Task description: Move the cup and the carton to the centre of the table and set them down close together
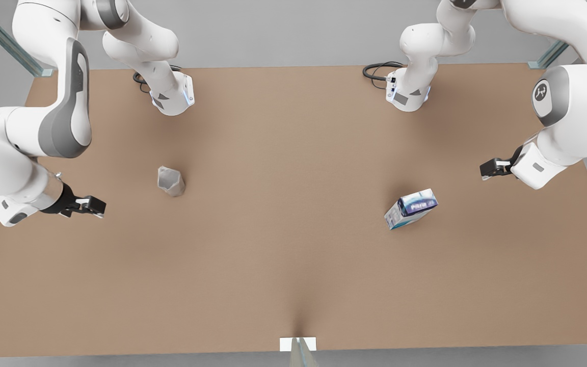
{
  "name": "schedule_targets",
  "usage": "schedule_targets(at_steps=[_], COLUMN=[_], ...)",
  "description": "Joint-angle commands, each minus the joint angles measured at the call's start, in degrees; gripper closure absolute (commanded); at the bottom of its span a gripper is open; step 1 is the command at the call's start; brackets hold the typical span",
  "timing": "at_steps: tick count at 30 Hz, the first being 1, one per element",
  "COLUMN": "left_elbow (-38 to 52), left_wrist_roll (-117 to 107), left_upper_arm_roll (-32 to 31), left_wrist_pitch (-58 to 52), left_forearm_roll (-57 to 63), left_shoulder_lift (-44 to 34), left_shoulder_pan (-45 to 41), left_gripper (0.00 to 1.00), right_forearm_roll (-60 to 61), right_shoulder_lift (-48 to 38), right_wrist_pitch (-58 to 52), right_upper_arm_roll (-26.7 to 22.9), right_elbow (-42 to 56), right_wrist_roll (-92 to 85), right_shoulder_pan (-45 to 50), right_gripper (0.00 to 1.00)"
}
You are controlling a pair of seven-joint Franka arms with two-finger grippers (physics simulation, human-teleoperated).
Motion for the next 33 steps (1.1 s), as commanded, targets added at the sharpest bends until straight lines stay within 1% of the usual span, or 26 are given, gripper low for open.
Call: schedule_targets(at_steps=[1,3,5,6,7,8,10,12,15,18,23,27,32,33], left_elbow=[0.0,0.0,0.0,-0.1,0.0,-0.1,-0.1,-0.1,-0.1,-0.2,-1.7,-3.1,-3.2,-4.4], left_wrist_roll=[0.0,0.0,-0.1,-0.1,-0.2,-0.2,-0.3,-0.4,-0.4,-1.0,-1.1,-2.6,-4.8,-6.1], left_upper_arm_roll=[0.0,0.0,0.0,0.0,0.0,0.0,0.0,0.0,0.0,0.0,0.0,0.0,0.0,0.0], left_wrist_pitch=[0.0,0.1,0.0,0.0,0.0,0.0,0.0,-0.1,-0.1,-0.2,-0.1,0.0,0.0,0.2], left_forearm_roll=[0.0,0.0,0.0,0.0,0.0,0.0,0.0,0.0,0.0,0.0,0.0,0.0,0.0,0.0], left_shoulder_lift=[0.0,0.0,0.0,0.1,0.1,0.2,0.4,0.4,0.5,0.6,0.4,0.4,0.5,0.4], left_shoulder_pan=[0.0,0.0,0.0,0.0,0.0,0.0,0.0,-0.1,-0.1,-0.1,-0.4,-0.4,-0.8,-0.9], left_gripper=[0.00,0.00,0.00,0.00,0.00,0.00,0.00,0.00,0.00,0.00,0.00,0.00,0.00,0.00], right_forearm_roll=[0.1,0.1,0.0,0.0,0.0,0.0,0.3,0.2,-0.4,-2.5,-2.6,-2.6,-2.6,-2.6], right_shoulder_lift=[0.0,0.3,-2.1,-6.7,-8.7,-11.3,-12.5,-14.5,-14.2,-14.0,-13.4,-9.4,-8.4,-7.7], right_wrist_pitch=[-0.1,-1.7,0.5,6.2,7.2,12.7,16.0,18.0,20.7,22.8,22.2,21.9,21.9,22.1], right_upper_arm_roll=[0.0,0.0,0.0,0.0,0.1,0.2,0.2,0.2,0.2,0.2,0.3,0.3,0.3,0.3], right_elbow=[-0.1,-0.5,-6.2,-14.7,-18.6,-25.6,-30.6,-36.6,-39.7,-43.2,-45.1,-45.3,-46.0,-46.0], right_wrist_roll=[0.0,0.0,-0.2,-0.1,0.0,0.2,1.9,1.1,-2.8,-2.9,-3.2,-3.3,-4.5,-4.6], right_shoulder_pan=[-0.1,-0.2,0.0,0.3,0.7,2.1,4.5,3.7,2.4,2.5,3.1,4.6,4.5,4.6], right_gripper=[0.00,0.00,0.00,0.00,0.00,0.00,0.00,0.00,0.00,0.00,0.00,0.00,0.00,0.00])
